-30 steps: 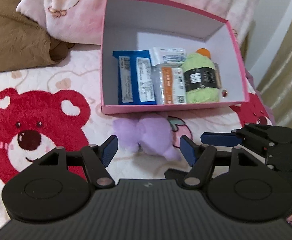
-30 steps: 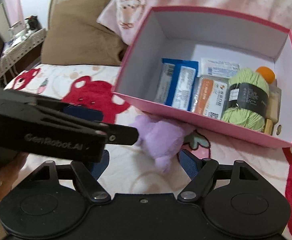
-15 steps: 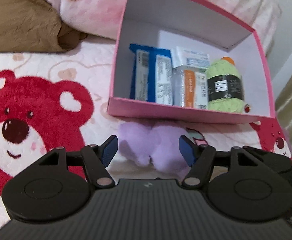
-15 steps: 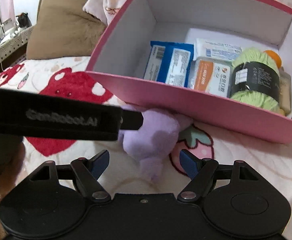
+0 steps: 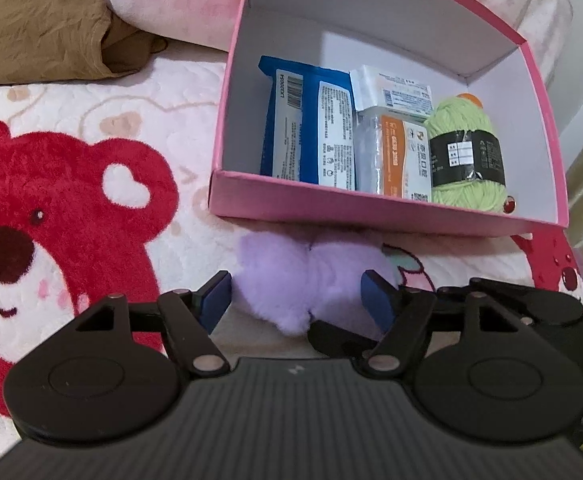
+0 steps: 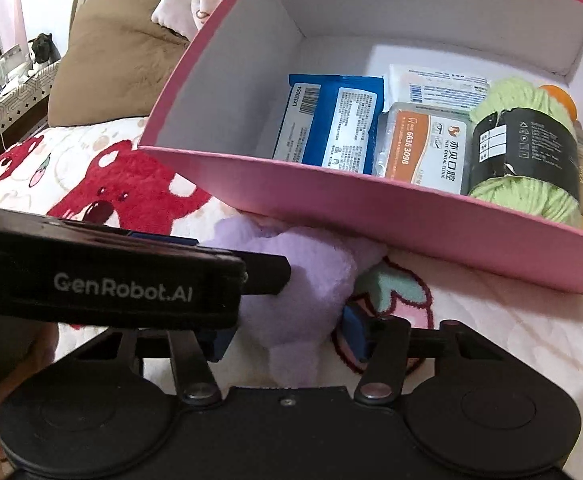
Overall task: Organize objects
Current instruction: 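Lower the left gripper onto the purple plush toy and close it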
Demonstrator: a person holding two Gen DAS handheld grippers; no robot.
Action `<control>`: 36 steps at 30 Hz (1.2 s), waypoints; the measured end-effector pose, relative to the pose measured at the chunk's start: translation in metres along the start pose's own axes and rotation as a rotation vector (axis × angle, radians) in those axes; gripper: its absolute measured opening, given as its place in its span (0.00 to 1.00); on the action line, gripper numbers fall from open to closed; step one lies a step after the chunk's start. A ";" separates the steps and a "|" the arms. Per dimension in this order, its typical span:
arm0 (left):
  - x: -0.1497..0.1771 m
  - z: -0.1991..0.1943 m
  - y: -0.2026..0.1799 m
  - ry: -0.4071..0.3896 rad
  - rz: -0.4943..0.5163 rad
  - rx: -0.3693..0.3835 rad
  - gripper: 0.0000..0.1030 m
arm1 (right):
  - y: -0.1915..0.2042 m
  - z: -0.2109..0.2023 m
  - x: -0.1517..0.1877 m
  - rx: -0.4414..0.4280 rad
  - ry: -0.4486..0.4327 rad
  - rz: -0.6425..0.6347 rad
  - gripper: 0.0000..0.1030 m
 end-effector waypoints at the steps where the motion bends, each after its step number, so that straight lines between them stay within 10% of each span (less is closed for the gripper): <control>1: 0.001 -0.001 -0.001 0.004 -0.001 0.009 0.63 | 0.001 -0.001 0.000 0.002 0.004 -0.009 0.54; 12: 0.020 -0.030 0.004 0.161 -0.093 0.152 0.51 | 0.016 -0.031 0.007 0.011 0.164 -0.139 0.54; 17: 0.022 -0.029 0.009 0.175 -0.112 0.103 0.53 | 0.014 -0.036 0.012 0.070 0.225 -0.130 0.75; 22: 0.019 -0.020 0.007 0.193 -0.101 0.129 0.47 | 0.002 -0.035 0.007 0.060 0.242 -0.036 0.77; 27: 0.017 -0.017 0.006 0.198 -0.131 0.164 0.40 | -0.012 -0.026 0.008 -0.025 0.280 0.122 0.55; 36: 0.022 -0.037 -0.002 0.190 -0.098 0.189 0.39 | 0.002 -0.043 0.012 0.000 0.274 0.113 0.52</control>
Point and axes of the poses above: each gripper's, at about its wrist camera, not at the fingertips, and z roughly the way its jaws point, y to its left, x to its underside, the point moved 1 cm from there along z, roughly the way its jaws point, and after that the axes turned 6 degrees about z, right-handed, at the moved point
